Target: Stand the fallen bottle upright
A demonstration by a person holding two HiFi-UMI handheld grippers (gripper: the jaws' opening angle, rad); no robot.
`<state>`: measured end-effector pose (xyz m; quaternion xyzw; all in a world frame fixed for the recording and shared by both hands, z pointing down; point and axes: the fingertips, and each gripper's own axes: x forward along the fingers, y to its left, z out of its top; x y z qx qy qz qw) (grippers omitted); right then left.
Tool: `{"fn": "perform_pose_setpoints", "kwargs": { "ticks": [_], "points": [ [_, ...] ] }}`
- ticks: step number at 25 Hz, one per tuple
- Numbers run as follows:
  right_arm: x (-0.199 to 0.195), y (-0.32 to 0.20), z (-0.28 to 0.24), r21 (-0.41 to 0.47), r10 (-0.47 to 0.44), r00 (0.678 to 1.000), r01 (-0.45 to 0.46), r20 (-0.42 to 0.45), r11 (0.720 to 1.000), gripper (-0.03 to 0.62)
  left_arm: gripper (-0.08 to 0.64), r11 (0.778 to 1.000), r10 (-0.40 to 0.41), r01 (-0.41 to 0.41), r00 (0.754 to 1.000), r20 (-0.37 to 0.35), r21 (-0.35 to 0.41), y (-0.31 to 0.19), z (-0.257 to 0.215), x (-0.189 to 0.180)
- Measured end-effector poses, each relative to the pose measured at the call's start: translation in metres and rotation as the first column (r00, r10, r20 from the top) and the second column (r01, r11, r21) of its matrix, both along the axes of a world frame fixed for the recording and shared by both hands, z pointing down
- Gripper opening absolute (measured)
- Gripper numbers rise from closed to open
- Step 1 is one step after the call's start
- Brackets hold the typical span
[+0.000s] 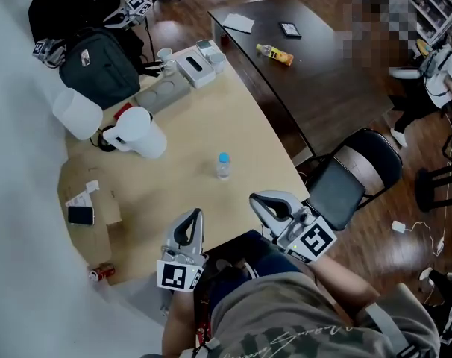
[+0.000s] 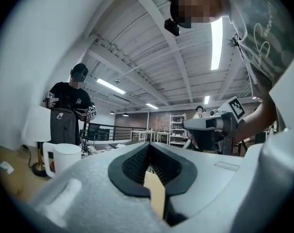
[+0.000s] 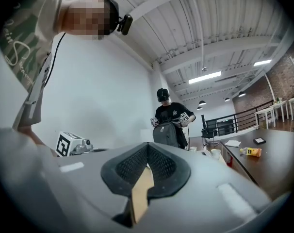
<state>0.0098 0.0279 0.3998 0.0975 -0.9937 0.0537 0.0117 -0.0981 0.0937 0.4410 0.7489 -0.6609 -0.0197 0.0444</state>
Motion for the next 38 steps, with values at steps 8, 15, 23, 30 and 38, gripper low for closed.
{"fn": "perform_pose_setpoints", "kwargs": {
  "ticks": [8,15,23,30,38],
  "points": [
    [0.023,0.065,-0.003,-0.003,0.062,0.998,-0.062,-0.029,0.998,0.003,0.003,1.0,-0.004,0.004,0.999,-0.049,-0.008,0.077,0.002,0.01],
    [0.032,0.083,-0.014,0.005,0.007,1.0,-0.007,0.005,1.0,0.003,0.003,0.995,-0.094,0.095,0.995,-0.022,0.035,0.102,-0.028,0.007],
    [0.051,0.068,-0.031,0.032,-0.007,0.999,0.005,0.053,0.999,0.003,0.003,0.99,-0.136,0.136,0.991,0.013,0.044,0.097,-0.051,0.031],
    [0.057,0.071,-0.034,0.084,-0.026,0.999,0.023,0.037,0.996,0.003,0.003,0.986,-0.151,0.148,0.988,0.04,0.071,0.093,-0.071,0.037],
    [0.053,0.075,-0.041,0.099,-0.038,0.998,0.033,0.054,0.995,0.003,0.003,0.986,-0.146,0.142,0.988,0.048,0.089,0.094,-0.078,0.04]
  ]
}}
